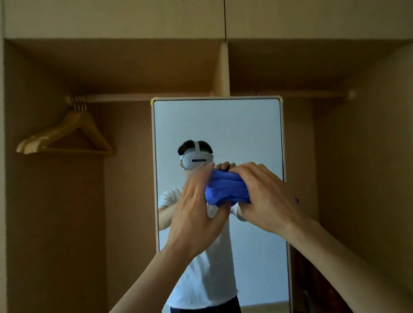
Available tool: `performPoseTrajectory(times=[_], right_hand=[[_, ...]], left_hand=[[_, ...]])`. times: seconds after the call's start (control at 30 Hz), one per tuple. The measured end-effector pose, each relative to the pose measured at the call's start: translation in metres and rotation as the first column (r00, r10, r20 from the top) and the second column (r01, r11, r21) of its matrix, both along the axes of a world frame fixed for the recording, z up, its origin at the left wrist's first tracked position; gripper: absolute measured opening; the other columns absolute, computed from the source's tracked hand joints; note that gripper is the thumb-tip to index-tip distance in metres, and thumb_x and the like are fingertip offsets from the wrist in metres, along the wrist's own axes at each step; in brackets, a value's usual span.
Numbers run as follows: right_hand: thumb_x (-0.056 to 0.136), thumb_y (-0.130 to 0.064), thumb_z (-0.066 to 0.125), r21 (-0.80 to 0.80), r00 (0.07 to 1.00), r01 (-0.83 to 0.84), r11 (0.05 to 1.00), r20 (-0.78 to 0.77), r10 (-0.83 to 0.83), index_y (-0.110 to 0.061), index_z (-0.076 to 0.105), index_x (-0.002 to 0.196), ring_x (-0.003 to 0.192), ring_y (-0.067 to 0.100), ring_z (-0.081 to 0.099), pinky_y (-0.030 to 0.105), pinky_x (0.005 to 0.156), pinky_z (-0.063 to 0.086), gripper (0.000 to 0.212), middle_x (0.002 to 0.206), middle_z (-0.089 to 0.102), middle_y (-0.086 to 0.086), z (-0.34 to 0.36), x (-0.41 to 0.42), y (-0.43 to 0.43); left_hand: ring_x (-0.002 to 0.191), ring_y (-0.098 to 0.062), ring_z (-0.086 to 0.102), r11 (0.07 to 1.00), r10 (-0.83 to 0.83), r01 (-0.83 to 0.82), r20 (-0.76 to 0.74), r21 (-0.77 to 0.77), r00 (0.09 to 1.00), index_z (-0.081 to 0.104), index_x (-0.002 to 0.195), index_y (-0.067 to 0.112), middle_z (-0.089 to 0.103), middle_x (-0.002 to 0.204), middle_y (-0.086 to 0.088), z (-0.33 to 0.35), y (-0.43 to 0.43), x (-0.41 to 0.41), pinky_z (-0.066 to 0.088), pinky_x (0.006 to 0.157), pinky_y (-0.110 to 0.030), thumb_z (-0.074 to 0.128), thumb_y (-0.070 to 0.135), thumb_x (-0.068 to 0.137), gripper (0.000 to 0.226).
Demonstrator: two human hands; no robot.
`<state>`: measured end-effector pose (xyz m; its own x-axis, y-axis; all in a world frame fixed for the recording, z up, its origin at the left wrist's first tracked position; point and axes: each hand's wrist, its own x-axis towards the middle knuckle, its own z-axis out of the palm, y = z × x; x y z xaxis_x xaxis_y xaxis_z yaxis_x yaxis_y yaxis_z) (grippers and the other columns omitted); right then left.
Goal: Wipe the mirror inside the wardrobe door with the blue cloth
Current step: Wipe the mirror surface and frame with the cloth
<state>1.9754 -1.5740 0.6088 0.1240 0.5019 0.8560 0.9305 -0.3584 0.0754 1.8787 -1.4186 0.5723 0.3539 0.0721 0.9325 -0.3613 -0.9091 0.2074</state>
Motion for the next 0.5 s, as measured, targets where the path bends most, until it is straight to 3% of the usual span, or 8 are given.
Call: performPoseTrajectory(times=[0.17, 0.3, 0.37, 0.5], right_hand=[[0.08, -0.026, 0.069, 0.042, 0.992, 0.044, 0.998, 0.119, -0.049, -0.024, 0.056, 0.119, 0.099, 0.014, 0.055, 0.031, 0.073, 0.051, 0.041, 0.115, 0.059, -0.009, 0.051, 0.014, 0.007], [0.079, -0.031, 0.074, 0.019, 0.958, 0.132, 0.991, 0.255, -0.133, -0.022, 0.054, 0.123, 0.104, 0.016, 0.053, 0.03, 0.074, 0.047, 0.049, 0.119, 0.058, -0.005, 0.105, 0.03, 0.01], [0.078, -0.033, 0.072, -0.007, 0.944, 0.164, 0.986, 0.292, -0.155, -0.022, 0.053, 0.123, 0.109, 0.016, 0.051, 0.033, 0.077, 0.049, 0.05, 0.123, 0.056, -0.005, 0.133, 0.036, 0.011], [0.079, -0.032, 0.071, -0.097, 0.924, 0.244, 0.965, 0.324, -0.201, -0.024, 0.052, 0.119, 0.112, 0.018, 0.047, 0.033, 0.08, 0.048, 0.045, 0.126, 0.052, -0.003, 0.179, 0.048, 0.015]], left_hand=[[0.137, -0.009, 0.045, 0.991, 0.08, -0.081, 0.019, 0.103, 0.997, 0.026, 0.157, 0.022, 0.044, 0.152, 0.009, 0.05, 0.013, 0.01, 0.045, 0.111, -0.037, 0.063, 0.049, 0.09, 0.081], [0.137, -0.009, 0.04, 0.942, 0.218, -0.217, 0.026, 0.257, 0.976, 0.023, 0.159, 0.022, 0.041, 0.154, 0.006, 0.102, 0.031, 0.019, 0.033, 0.112, -0.025, 0.057, 0.063, 0.088, 0.088], [0.138, -0.011, 0.037, 0.912, 0.274, -0.27, 0.033, 0.308, 0.961, 0.025, 0.158, 0.024, 0.04, 0.155, 0.006, 0.129, 0.04, 0.024, 0.028, 0.11, -0.026, 0.058, 0.065, 0.088, 0.088], [0.138, -0.018, 0.041, 0.831, 0.399, -0.388, 0.058, 0.398, 0.915, 0.031, 0.155, 0.025, 0.042, 0.153, 0.004, 0.176, 0.048, 0.039, 0.035, 0.111, -0.034, 0.057, 0.071, 0.085, 0.087]])
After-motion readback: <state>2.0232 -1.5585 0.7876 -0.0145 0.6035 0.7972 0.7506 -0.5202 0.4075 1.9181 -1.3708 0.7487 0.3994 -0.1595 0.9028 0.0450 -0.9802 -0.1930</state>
